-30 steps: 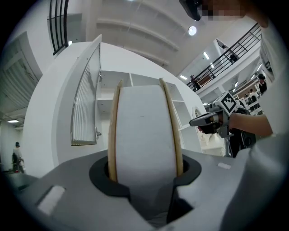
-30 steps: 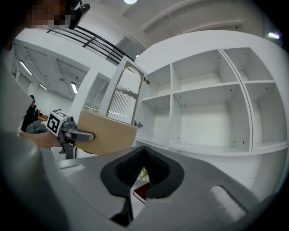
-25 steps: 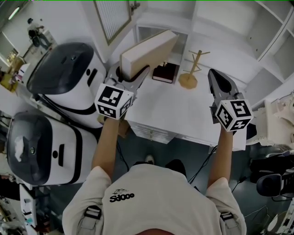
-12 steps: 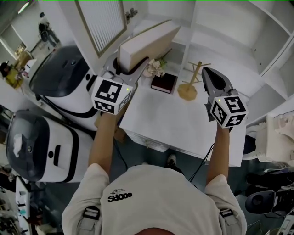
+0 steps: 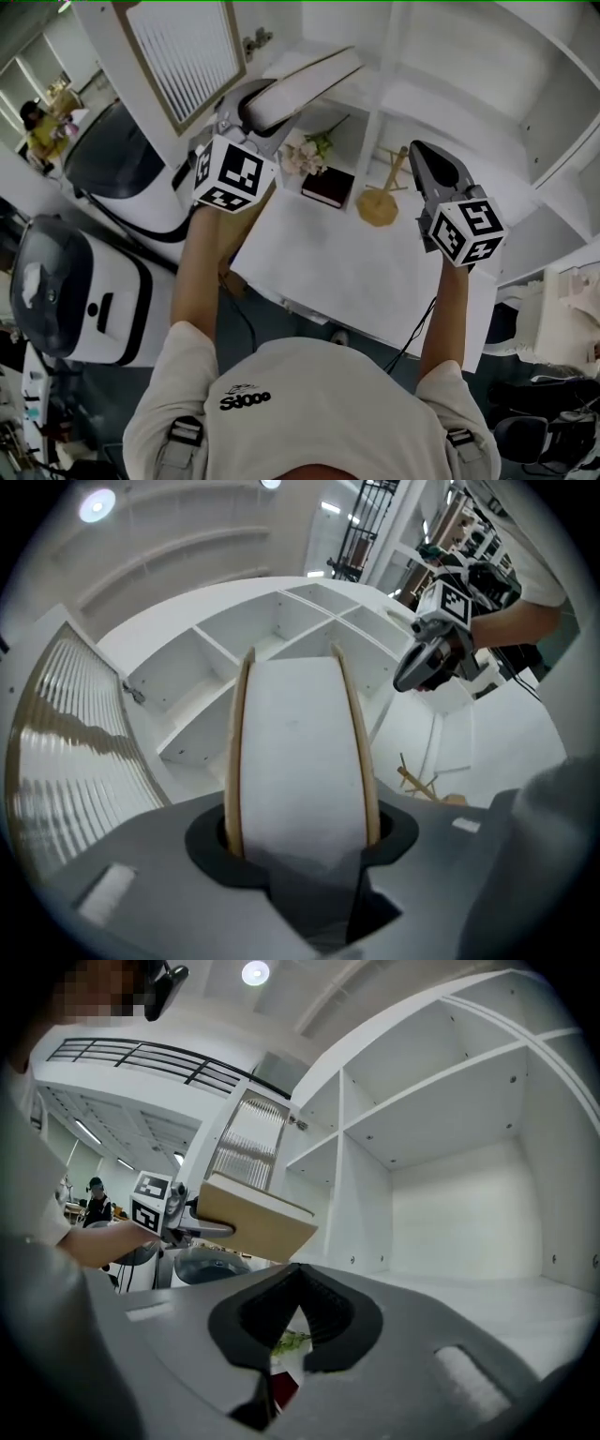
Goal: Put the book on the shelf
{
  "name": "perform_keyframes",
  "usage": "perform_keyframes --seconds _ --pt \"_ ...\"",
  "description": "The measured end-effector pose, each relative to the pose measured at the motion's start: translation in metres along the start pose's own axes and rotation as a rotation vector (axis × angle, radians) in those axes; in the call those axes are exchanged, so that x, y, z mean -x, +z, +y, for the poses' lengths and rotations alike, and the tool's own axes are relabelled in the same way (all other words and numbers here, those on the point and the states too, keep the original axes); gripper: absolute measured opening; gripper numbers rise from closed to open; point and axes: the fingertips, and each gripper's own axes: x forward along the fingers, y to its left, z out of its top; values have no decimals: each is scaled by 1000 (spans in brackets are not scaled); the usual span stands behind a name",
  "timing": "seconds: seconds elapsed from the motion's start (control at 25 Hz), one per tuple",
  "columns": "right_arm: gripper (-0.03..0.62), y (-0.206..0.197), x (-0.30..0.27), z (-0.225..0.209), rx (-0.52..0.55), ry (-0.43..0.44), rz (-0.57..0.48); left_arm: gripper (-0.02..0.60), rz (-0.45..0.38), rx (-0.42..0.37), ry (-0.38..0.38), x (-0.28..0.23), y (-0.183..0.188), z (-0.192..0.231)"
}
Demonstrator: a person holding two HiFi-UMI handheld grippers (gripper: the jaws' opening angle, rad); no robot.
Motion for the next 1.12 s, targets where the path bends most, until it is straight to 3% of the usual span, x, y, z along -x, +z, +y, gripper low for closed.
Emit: perform_keyframes --seconds 0.32,0.56,0.96,1.12 --pt "2 -6 -22 -11 -40 29 -29 247 40 -164 -51 -13 10 -3" --pt "2 -10 -37 -8 -61 44 -34 245 57 -315 13 -20 12 3" --pt "2 -20 -40 -23 -104 14 -19 245 90 -443 -67 -71 -8 -21" --pt "2 -25 -38 -30 -116 -1 -5 261 126 -507 -144 -94 -18 -42"
